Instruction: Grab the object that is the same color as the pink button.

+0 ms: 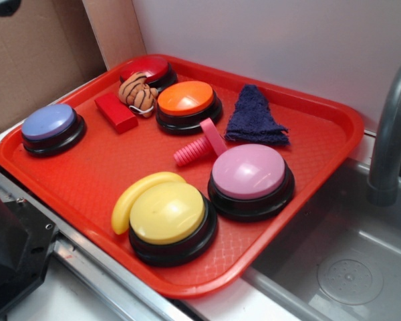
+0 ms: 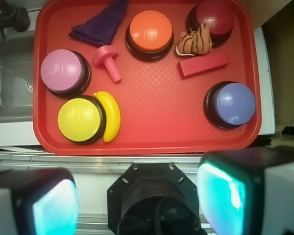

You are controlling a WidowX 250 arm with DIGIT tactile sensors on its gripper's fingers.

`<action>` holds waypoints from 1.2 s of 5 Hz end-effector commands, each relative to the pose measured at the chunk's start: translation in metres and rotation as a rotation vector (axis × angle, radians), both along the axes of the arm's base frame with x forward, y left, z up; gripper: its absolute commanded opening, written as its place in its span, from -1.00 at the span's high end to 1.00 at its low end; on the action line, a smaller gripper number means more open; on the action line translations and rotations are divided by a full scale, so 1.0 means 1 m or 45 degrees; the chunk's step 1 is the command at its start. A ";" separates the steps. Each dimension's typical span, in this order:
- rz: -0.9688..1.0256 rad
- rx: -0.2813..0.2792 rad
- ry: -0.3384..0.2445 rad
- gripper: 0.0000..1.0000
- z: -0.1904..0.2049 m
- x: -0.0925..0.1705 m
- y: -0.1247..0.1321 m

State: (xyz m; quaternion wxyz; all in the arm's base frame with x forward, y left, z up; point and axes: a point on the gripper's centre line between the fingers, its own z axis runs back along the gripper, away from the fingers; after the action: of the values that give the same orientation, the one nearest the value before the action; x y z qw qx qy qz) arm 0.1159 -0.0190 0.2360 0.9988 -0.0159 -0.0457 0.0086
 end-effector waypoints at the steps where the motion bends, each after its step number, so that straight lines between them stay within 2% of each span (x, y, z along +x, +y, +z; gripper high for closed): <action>1: 0.000 0.000 0.000 -1.00 0.000 0.000 0.000; 2: 0.122 -0.062 0.020 -1.00 -0.007 0.014 -0.008; 4: 0.438 -0.107 0.032 -1.00 -0.031 0.059 -0.022; 6: 0.859 -0.152 -0.020 -1.00 -0.063 0.100 -0.038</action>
State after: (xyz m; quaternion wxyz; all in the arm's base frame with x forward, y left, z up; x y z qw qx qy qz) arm 0.2130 -0.0620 0.1636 0.9367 -0.0514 -0.0391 0.3441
